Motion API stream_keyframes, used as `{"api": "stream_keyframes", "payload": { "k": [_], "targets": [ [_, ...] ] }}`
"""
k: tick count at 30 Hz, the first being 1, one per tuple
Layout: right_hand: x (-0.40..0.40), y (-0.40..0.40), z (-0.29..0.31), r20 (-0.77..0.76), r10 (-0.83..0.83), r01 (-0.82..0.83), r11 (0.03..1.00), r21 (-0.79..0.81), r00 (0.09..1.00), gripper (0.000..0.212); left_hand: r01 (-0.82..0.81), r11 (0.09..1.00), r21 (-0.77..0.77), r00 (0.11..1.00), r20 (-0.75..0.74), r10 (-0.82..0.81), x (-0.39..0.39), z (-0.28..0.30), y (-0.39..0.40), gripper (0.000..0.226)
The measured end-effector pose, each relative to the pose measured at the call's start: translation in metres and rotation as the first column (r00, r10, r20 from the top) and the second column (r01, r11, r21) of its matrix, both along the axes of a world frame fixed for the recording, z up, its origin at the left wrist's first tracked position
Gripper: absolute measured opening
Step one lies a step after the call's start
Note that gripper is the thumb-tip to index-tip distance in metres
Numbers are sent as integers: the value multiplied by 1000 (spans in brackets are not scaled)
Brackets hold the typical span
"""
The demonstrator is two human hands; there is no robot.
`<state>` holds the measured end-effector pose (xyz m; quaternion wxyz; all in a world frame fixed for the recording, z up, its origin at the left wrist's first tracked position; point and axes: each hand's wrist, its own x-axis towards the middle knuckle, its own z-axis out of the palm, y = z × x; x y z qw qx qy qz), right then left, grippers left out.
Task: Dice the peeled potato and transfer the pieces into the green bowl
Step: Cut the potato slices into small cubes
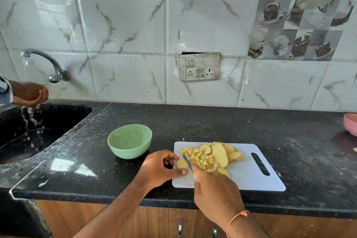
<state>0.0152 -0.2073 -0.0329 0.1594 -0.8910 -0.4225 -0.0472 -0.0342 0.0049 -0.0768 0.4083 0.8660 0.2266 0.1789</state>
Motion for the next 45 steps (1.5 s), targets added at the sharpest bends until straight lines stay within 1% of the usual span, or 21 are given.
{"api": "stream_keyframes", "payload": {
  "k": [11,15,19,31,38,43,45],
  "targets": [
    [-4,11,3,48,11,-6,996,-94,999,59,-12,1000,-2,998,-56,12,4,2,1,47],
    [-2,17,1,61,25,-19,996,-87,998,57,-2,1000,13,998,-68,2,4,3,0,47],
    [5,12,0,57,36,-30,995,-94,998,58,-13,1000,-8,998,-66,12,4,3,0,49],
    [-14,-29,-2,1,61,-58,946,-319,998,66,-20,1000,0,998,-63,20,3,3,0,49],
    [-19,-32,3,-23,-3,-5,944,-331,1000,67,-4,1000,5,999,-53,4,2,4,0,44],
    [-18,-31,4,-27,9,-18,936,-352,1000,66,31,999,20,999,-44,-30,0,4,0,46],
    [-17,-32,5,-26,11,-19,935,-355,1000,66,57,998,16,998,-37,-57,0,5,1,40]
  ]
}}
